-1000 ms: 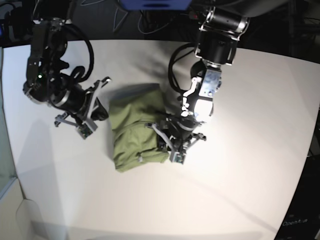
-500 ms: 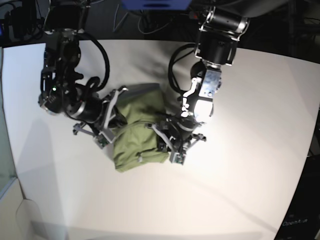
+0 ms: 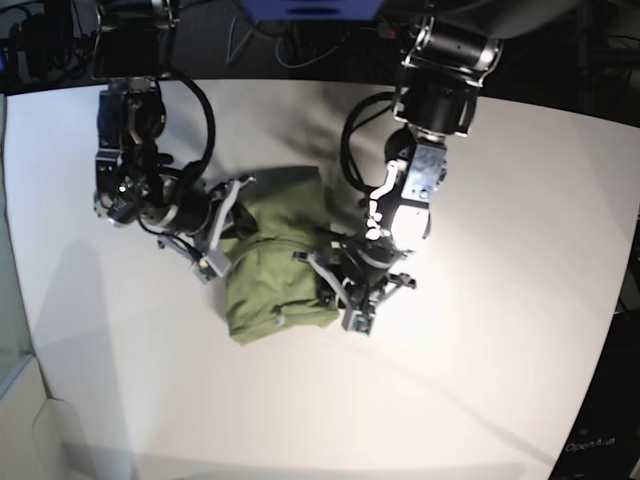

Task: Fold the T-shirt properly
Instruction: 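Press the bundle's sides with both grippers to square it into a rectangle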

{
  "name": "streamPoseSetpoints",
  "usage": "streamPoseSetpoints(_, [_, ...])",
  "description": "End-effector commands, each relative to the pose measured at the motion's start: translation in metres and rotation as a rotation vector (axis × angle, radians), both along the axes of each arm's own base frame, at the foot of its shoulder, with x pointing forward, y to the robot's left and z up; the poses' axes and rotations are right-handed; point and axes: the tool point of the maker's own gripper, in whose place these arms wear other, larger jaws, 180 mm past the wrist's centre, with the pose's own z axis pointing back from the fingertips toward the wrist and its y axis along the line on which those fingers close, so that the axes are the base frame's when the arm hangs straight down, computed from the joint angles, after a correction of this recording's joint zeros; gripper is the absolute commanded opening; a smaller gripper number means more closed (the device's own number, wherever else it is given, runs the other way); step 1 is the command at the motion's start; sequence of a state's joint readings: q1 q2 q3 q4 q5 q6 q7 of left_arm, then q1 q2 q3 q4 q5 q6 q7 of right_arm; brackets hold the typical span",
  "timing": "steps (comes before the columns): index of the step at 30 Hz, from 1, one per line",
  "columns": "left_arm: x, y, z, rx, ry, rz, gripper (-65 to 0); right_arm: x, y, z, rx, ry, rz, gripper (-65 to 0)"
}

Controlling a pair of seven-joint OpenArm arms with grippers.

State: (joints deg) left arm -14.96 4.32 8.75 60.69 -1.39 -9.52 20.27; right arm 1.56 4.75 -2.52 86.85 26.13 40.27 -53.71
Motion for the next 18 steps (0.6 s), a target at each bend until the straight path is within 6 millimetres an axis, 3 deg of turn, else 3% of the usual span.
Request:
streamPoseSetpoints(1, [0.017, -0.002, 0.019, -0.014, -0.057, -0.001, -50.9, 0.011, 0.006, 0.012, 0.041, -0.048, -0.003, -65.0])
streamPoseSetpoints(10, [0.024, -0.002, 0.003, -0.021, -0.057, 0.010, -50.9, -0.004, 0.012, 0.001, 0.049, -0.037, 0.027, -65.0])
streamPoseSetpoints(18, [0.024, -0.006, -0.004, -0.026, -0.040, 0.008, -50.9, -0.003, -0.008, -0.002, 0.004, -0.035, 0.026, -65.0])
